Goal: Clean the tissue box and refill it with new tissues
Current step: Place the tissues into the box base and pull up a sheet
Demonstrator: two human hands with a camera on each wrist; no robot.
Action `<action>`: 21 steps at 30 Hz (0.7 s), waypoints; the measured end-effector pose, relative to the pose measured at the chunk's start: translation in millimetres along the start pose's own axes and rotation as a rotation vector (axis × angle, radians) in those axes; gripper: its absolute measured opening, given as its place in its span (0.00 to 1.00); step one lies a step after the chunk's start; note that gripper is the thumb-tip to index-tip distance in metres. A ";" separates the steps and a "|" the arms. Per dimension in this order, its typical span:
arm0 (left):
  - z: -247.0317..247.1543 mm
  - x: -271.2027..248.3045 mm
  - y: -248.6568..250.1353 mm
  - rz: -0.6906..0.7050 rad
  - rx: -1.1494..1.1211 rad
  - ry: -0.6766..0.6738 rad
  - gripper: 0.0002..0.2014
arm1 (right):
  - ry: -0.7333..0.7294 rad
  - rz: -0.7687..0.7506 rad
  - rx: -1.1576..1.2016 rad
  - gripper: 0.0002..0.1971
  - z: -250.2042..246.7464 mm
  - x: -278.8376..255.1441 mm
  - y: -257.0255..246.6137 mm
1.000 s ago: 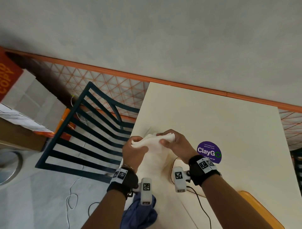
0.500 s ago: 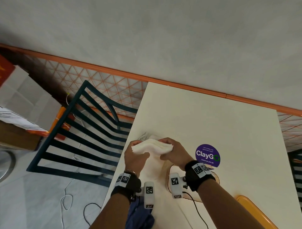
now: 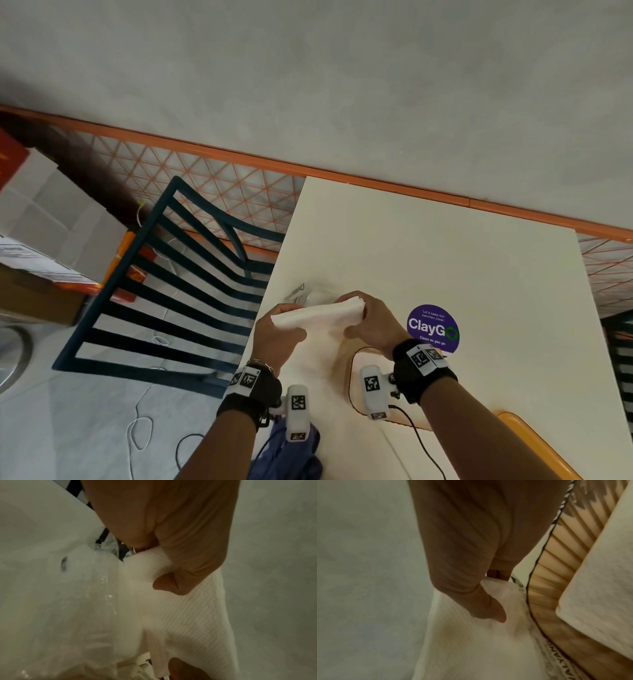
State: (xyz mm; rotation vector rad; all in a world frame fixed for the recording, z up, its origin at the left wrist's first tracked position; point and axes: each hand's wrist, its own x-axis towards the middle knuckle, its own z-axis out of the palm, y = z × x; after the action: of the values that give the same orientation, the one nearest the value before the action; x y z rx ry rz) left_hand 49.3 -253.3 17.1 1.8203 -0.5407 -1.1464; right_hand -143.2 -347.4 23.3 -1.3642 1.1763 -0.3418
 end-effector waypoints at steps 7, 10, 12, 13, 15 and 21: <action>2.6 -1.8 3.5 0.046 -0.007 -0.057 0.22 | 0.050 -0.058 0.022 0.29 7.1 0.6 -5.7; -5.6 0.0 4.4 0.043 -0.015 -0.079 0.21 | 0.050 -0.089 0.040 0.27 2.3 -4.0 -6.2; -8.8 0.9 1.9 0.051 0.011 -0.099 0.23 | 0.037 -0.077 0.050 0.28 1.7 -5.4 -2.8; -9.5 0.5 0.5 0.058 0.015 -0.103 0.24 | 0.034 -0.071 0.055 0.30 2.8 -5.4 -1.1; -7.9 0.2 -0.5 0.063 0.013 -0.105 0.25 | 0.037 -0.077 0.049 0.32 5.8 -4.0 0.1; -5.2 -3.2 4.1 0.057 -0.001 -0.082 0.18 | 0.036 -0.081 -0.004 0.20 11.3 0.4 -3.0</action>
State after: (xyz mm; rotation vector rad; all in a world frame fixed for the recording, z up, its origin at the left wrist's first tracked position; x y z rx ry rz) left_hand 52.6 -250.6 23.1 1.7517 -0.6354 -1.1868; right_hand -132.8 -342.0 23.4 -1.4172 1.1540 -0.4237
